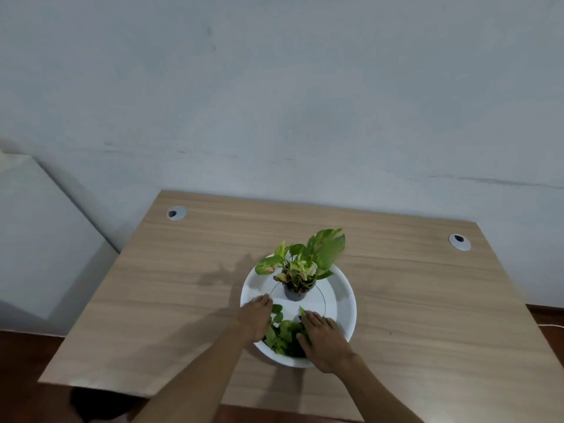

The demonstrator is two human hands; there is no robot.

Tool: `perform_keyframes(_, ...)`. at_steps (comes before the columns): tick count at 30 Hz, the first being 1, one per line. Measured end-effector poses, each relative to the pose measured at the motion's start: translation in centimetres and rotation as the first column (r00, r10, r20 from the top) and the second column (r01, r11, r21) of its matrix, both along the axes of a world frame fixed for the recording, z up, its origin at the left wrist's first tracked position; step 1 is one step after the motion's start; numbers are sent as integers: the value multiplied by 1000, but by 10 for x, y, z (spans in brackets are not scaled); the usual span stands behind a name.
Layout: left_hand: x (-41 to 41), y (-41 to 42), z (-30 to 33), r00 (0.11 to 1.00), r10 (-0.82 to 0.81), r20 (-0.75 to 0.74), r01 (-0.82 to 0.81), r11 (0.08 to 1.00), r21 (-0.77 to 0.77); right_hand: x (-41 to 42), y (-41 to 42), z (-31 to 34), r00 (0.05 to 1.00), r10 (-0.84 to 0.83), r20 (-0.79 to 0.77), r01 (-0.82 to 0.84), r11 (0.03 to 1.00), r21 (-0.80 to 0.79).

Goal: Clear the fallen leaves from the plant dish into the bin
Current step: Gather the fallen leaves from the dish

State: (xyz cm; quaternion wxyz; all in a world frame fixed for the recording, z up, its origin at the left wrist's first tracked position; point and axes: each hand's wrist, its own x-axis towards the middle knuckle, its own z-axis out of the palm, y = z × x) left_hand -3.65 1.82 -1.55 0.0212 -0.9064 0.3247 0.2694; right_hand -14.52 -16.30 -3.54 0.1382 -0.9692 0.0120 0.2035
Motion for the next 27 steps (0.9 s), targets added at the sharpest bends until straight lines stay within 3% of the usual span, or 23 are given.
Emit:
perform_keyframes(6,-42,8,14,996,55,-65,-58,997,-43,-15,5,16,999,20,-26,-17,994,105)
perform_keyframes(12,-37,8,19,982,171,-75,-184,948,-261,-8,3,28,994,-72,76,53,974,218)
perform_keyframes(14,-27,9,15,982,175,-72,-187,952,-242,-2,-2,29,984,-154,91,131,966,221)
perform_keyframes(19,-11,4,1,977,201,-77,-208,973,-97,6,-15,20,951,-307,-46,311,943,116)
perform_keyframes(24,-22,-13,-1,957,274,-96,-280,958,-66,9,3,15,919,-392,-49,395,910,127)
perform_keyframes(27,-34,-18,-2,919,349,-181,-368,927,-80,4,17,16,900,-428,-78,435,886,160)
